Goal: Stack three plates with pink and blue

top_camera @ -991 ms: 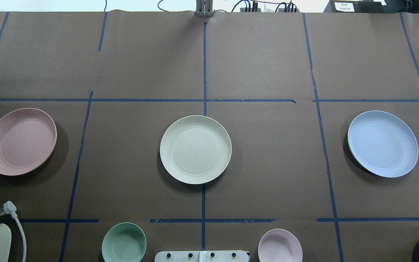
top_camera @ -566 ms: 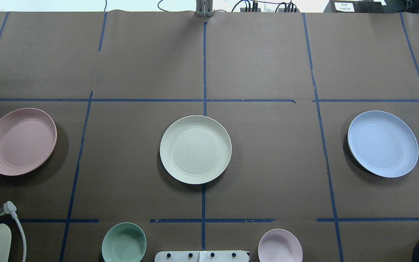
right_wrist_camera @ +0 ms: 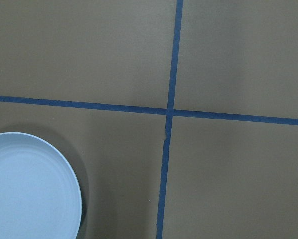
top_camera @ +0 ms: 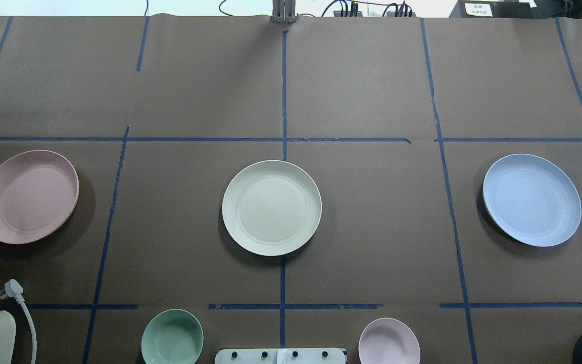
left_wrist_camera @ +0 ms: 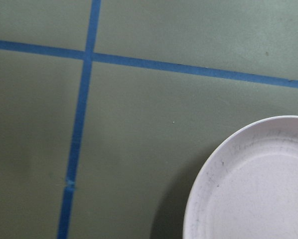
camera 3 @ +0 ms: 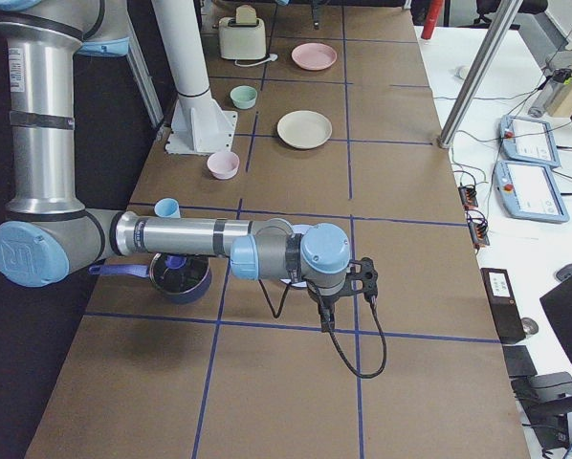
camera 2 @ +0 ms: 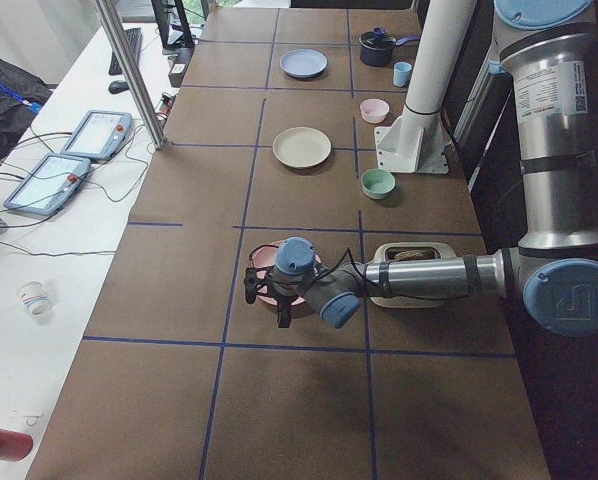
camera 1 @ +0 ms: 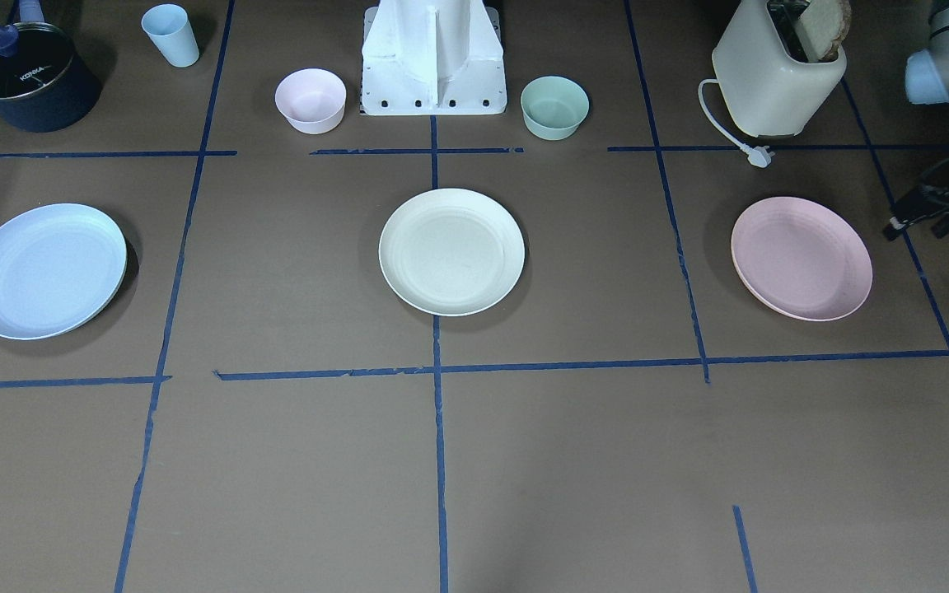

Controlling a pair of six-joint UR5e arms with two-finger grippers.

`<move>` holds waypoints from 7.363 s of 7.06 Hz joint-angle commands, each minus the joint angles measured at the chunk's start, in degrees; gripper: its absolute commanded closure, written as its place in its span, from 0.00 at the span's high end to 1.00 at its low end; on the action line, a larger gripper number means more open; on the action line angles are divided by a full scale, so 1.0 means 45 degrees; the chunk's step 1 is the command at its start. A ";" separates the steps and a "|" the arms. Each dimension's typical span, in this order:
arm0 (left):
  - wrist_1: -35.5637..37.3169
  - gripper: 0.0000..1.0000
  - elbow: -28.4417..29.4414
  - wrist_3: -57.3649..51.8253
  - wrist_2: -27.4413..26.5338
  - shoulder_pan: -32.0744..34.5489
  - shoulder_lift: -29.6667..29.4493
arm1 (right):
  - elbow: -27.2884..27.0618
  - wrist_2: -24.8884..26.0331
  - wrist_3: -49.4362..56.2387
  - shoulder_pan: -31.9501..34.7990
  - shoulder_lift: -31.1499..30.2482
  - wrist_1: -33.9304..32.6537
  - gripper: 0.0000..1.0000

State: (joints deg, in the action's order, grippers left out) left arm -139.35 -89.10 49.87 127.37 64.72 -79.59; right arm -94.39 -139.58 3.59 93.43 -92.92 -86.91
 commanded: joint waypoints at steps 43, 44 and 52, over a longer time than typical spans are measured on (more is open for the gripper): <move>0.9737 1.00 -0.6686 0.9640 -0.2992 -0.6295 -0.7176 | 0.1563 0.2952 -1.1832 -0.7364 -0.1733 0.9978 0.00; 0.9718 1.00 -0.6685 0.9640 -0.3011 -0.6315 -0.7176 | 0.1543 0.2952 -1.1832 -0.7383 -0.1733 0.9978 0.00; 1.0167 1.00 -0.6842 0.3210 -0.1710 -0.3512 -0.4622 | -0.0898 0.1705 -1.4227 -0.6993 0.0310 0.9978 0.00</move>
State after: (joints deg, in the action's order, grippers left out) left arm -93.70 -120.17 72.13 117.06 44.88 -103.14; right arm -97.68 -130.11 -56.08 61.90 -95.27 -41.93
